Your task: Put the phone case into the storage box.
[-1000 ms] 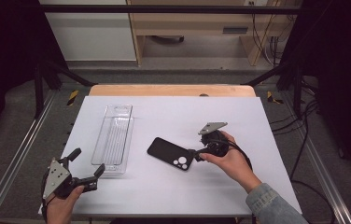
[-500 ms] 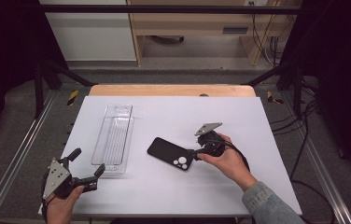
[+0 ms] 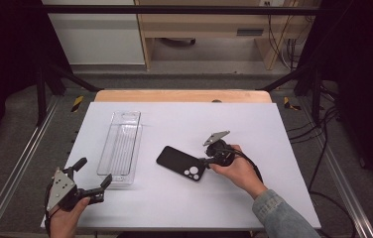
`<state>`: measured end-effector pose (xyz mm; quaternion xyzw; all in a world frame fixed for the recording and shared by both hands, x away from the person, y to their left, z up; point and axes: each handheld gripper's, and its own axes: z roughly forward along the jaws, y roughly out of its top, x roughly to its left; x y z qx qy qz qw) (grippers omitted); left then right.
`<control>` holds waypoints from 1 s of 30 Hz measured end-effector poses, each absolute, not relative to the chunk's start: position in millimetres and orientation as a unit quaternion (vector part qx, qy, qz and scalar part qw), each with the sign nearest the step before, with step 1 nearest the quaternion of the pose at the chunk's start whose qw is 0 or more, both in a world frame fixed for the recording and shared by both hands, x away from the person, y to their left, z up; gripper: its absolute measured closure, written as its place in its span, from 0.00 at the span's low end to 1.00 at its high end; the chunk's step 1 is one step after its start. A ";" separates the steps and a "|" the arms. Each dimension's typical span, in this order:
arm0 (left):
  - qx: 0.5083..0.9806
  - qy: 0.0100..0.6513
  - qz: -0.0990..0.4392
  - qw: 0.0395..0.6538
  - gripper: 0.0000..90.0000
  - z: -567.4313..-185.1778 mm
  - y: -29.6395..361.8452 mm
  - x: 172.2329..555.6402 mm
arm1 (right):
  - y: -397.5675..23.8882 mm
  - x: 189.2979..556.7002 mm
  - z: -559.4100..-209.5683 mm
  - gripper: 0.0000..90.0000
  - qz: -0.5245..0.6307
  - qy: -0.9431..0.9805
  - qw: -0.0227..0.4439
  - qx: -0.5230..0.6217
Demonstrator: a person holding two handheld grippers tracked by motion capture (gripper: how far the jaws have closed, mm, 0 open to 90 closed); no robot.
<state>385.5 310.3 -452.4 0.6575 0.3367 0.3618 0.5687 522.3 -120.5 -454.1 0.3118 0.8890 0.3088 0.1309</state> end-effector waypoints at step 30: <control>0.662 0.336 0.363 0.564 0.01 -453.1 309.6 386.1 | -114.8 531.8 -460.4 0.85 0.298 0.907 0.097 0.282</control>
